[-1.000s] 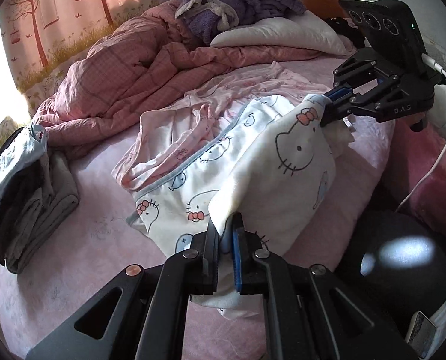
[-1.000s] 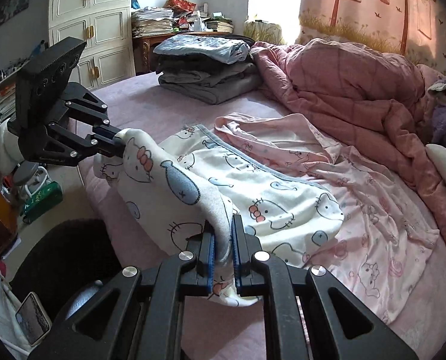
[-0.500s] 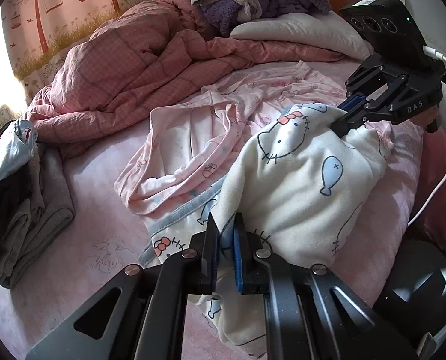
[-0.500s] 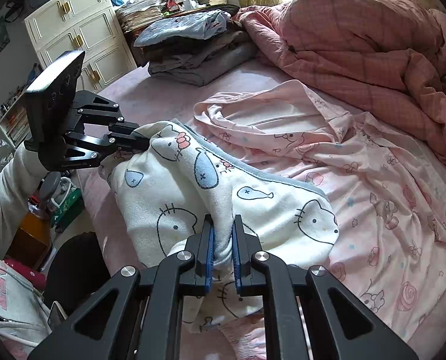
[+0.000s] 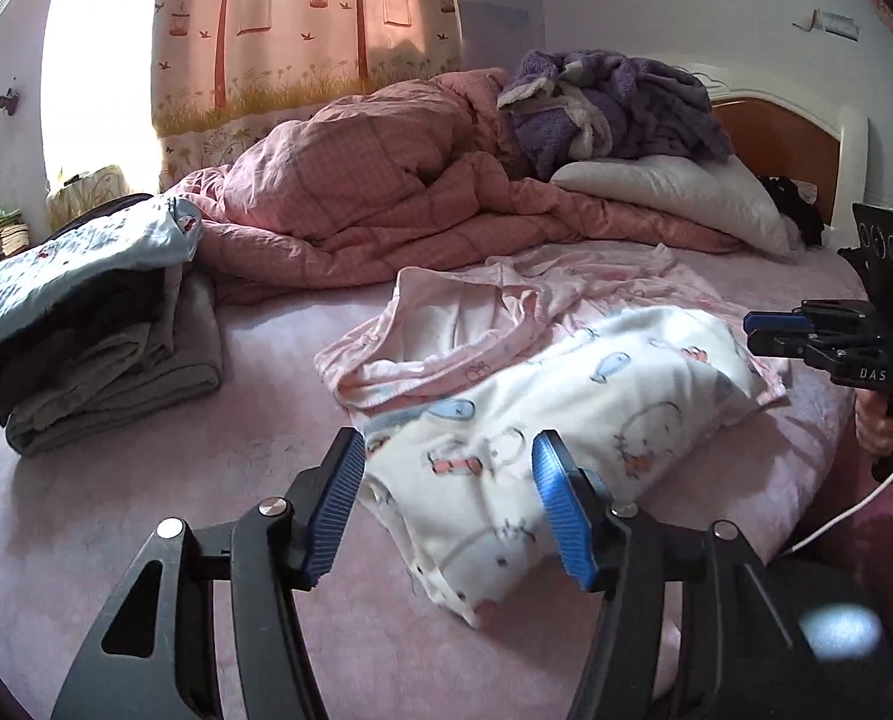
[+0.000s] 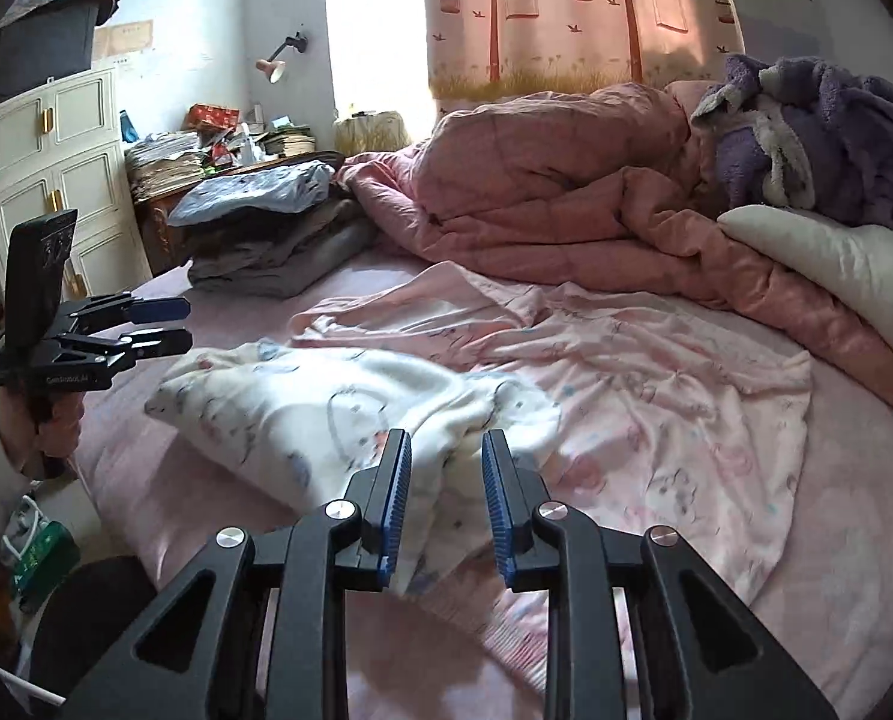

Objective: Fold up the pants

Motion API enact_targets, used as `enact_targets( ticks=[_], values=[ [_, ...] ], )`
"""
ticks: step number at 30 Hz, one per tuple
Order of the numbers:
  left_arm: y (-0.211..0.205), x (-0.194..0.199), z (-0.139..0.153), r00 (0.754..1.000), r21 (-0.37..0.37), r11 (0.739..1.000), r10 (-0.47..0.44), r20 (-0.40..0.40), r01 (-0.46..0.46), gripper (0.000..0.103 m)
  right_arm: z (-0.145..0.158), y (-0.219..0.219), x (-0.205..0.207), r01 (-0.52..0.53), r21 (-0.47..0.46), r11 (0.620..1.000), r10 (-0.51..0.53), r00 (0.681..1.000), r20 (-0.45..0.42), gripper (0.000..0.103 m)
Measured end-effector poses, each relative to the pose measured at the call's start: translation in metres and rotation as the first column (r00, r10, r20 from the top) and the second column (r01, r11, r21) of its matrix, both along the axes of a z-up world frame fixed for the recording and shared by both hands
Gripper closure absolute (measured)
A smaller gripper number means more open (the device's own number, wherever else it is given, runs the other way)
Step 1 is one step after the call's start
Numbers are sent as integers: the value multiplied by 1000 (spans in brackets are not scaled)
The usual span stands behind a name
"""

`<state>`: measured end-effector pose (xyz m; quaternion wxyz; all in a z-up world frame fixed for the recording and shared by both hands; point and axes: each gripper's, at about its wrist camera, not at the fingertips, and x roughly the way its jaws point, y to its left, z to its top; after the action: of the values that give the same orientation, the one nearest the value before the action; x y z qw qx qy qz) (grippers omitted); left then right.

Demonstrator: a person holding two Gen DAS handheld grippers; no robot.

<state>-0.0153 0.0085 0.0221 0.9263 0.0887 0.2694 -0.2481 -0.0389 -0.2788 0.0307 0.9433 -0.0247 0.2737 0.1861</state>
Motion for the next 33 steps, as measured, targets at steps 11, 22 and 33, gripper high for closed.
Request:
enact_targets(
  ticks=[11, 22, 33],
  values=[
    [-8, -21, -36, 998, 38, 999, 16, -61, -14, 64, -29, 8, -28, 30, 72, 997, -29, 999, -24, 66],
    [13, -26, -42, 997, 20, 999, 43, -61, -42, 98, -24, -5, -25, 133, 31, 991, -133, 991, 6, 103],
    [16, -51, -6, 988, -151, 984, 112, 108, -95, 80, -14, -13, -38, 215, 119, 969, -227, 968, 103, 102]
  ],
)
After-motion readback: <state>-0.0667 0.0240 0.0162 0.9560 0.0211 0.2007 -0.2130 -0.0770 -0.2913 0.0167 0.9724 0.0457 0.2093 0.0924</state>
